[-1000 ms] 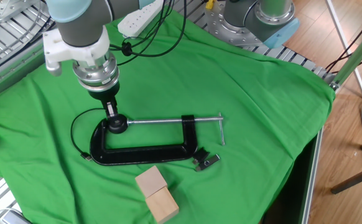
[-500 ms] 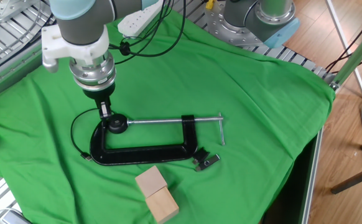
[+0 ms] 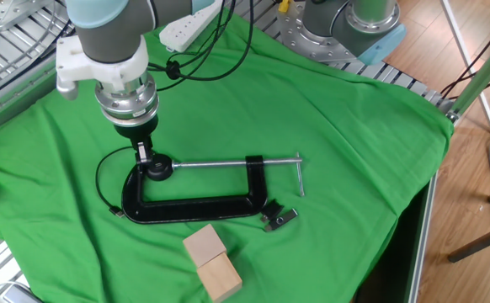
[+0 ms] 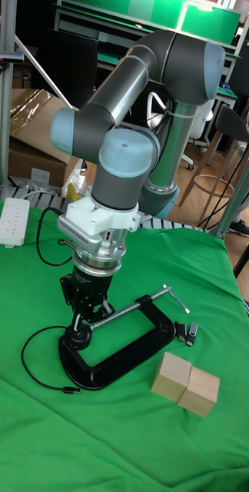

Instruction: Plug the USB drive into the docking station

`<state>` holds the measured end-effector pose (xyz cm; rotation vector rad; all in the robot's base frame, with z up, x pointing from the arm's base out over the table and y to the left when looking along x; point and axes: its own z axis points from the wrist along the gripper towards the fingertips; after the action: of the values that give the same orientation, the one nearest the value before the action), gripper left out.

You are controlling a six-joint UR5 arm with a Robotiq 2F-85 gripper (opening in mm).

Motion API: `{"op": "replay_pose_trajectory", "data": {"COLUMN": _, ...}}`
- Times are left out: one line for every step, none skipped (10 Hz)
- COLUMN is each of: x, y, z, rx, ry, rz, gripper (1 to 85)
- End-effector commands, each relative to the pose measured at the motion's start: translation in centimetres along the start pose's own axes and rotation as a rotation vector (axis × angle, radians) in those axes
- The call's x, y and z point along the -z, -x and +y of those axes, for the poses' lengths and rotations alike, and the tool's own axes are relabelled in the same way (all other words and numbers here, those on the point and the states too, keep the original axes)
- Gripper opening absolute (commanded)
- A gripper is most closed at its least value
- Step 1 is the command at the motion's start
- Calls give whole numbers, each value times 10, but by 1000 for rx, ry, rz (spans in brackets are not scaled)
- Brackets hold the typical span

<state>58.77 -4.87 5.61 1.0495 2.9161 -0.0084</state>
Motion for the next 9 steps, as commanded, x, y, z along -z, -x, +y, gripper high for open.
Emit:
{"op": "replay_pose_trajectory", "data": {"x": 0, "y": -10, "z": 2, "rx": -14, "ry": 4, "rz": 26, "gripper": 17}}
{"op": "replay_pose_trajectory", "data": {"x": -4, "y": -13, "z": 0, "rx": -14, "ry": 6, "rz": 32, "gripper": 17}}
{"op": "replay_pose_trajectory", "data": {"x": -10, "y": -14, "z": -2, "rx": -11, "ry": 18, "rz": 32, "gripper": 17}}
{"op": "replay_pose_trajectory", "data": {"x": -13, "y": -14, "z": -4, "rx": -10, "ry": 26, "rz": 32, "gripper": 17}}
{"op": "replay_pose_trajectory", "data": {"x": -12, "y": -14, "z": -4, "rx": -12, "ry": 21, "rz": 32, "gripper": 17}}
{"op": "replay_pose_trajectory", "data": {"x": -11, "y": -13, "z": -3, "rx": -14, "ry": 14, "rz": 29, "gripper": 17}}
{"op": "replay_pose_trajectory", "data": {"x": -12, "y": -9, "z": -5, "rx": -6, "ry": 8, "rz": 22, "gripper": 17}}
{"op": "replay_pose_trajectory", "data": {"x": -13, "y": -8, "z": -5, "rx": 1, "ry": 9, "rz": 20, "gripper": 17}}
{"op": "replay_pose_trajectory", "data": {"x": -13, "y": -6, "z": -6, "rx": 11, "ry": 7, "rz": 16, "gripper": 17}}
